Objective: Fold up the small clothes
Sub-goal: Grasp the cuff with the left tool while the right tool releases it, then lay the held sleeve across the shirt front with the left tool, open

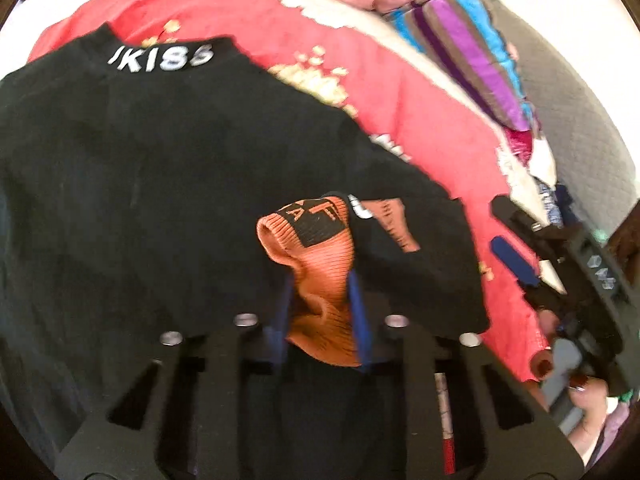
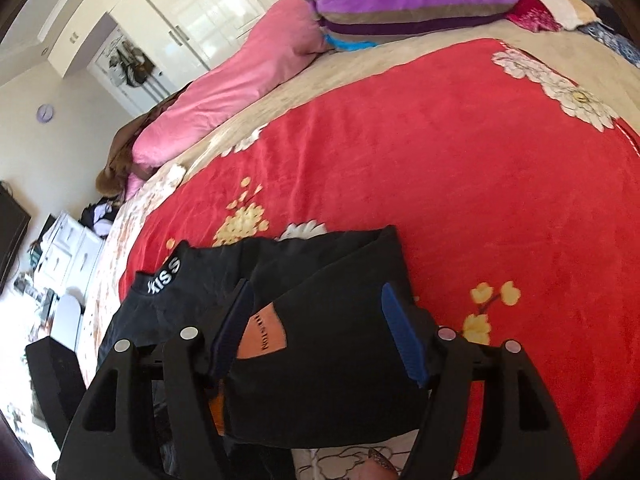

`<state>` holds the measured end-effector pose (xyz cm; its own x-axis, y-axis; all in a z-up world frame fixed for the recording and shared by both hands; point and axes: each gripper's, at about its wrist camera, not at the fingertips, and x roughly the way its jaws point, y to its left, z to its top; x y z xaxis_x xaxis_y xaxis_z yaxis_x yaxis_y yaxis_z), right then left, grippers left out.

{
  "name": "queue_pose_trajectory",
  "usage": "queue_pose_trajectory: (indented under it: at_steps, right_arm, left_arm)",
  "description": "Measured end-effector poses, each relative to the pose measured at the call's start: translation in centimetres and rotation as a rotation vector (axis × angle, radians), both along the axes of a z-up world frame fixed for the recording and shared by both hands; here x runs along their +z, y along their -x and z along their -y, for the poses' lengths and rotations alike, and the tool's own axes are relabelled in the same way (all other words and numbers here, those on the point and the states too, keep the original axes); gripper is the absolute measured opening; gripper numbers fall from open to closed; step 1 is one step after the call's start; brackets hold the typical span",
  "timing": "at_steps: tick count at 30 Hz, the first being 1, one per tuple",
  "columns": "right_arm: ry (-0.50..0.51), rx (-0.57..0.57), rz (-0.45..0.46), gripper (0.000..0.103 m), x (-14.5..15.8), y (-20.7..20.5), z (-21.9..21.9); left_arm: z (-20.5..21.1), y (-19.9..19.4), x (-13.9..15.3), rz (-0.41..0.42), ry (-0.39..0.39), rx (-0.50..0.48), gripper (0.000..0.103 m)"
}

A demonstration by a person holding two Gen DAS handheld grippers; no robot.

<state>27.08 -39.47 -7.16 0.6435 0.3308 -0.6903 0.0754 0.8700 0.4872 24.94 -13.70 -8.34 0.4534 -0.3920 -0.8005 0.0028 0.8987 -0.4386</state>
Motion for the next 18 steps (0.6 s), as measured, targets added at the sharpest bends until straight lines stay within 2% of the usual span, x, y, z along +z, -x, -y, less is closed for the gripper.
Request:
queue_pose_trajectory:
  at_steps: [6, 12, 15, 18]
  right_arm:
    - [-0.018, -0.044, 0.003, 0.066, 0.0, 0.1, 1.4]
    - [0.003, -0.003, 0.018, 0.065, 0.3, 0.0, 0.3]
    - [0.032, 0.039, 0.036, 0.065, 0.6, 0.0, -0.9]
    - [0.062, 0.08, 0.056, 0.065, 0.9, 0.0, -2.2]
  left_arm:
    - [-0.8, -0.2, 4.9, 0.165, -0.028, -0.058, 0.013]
    - [-5.2, -1.2, 10.9, 0.297, -0.062, 0.003, 0.013]
    - [-8.1, -1.2, 12.4, 0.322, -0.119, 0.035, 0.013]
    - [-11.3, -1.3, 12.4, 0.315, -0.172, 0.082, 0.013]
